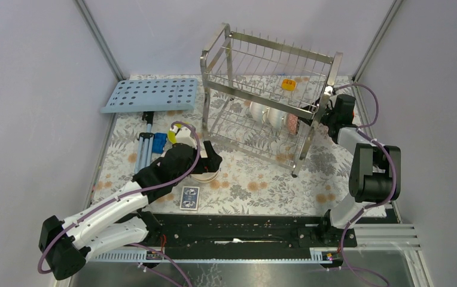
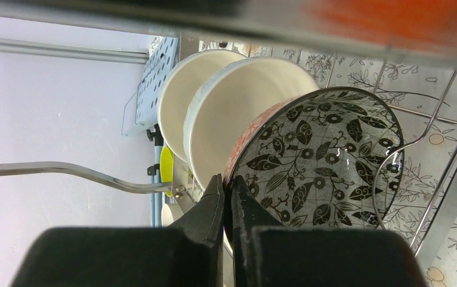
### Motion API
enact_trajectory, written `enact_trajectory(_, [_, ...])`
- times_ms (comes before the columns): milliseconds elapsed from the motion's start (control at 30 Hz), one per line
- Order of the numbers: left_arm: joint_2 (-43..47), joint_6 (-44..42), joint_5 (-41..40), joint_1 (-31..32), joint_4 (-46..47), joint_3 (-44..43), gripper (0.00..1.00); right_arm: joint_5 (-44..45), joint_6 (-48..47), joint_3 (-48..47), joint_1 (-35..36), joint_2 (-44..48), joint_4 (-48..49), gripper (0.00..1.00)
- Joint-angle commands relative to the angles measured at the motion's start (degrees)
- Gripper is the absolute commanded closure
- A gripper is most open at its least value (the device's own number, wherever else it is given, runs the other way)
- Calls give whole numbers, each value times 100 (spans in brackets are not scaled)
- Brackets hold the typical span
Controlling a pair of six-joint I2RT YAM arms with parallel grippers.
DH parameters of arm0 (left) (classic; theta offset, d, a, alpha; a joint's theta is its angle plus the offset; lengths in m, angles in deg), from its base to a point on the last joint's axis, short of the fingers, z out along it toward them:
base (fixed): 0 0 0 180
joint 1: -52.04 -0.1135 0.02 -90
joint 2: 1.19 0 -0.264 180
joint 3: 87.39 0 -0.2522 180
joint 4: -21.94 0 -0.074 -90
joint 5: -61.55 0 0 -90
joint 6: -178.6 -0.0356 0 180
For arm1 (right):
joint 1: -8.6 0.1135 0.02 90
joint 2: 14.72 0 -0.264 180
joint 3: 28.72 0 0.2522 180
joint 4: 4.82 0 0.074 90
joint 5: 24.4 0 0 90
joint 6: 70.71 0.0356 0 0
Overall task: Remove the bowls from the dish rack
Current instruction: Pick up the bowl from the dish rack.
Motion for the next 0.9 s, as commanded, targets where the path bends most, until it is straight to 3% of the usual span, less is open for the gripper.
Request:
enact_trajectory(0, [96, -64, -100, -34, 159, -121, 1, -206, 13, -90, -73, 584, 349, 100])
enact_trajectory(300, [155, -64, -136, -34, 105, -114, 1, -264, 171, 86, -177, 695, 657, 100])
enact_trajectory(867, [203, -29, -120, -34, 75, -55, 1, -435, 2140, 1399, -319, 189, 3944, 100])
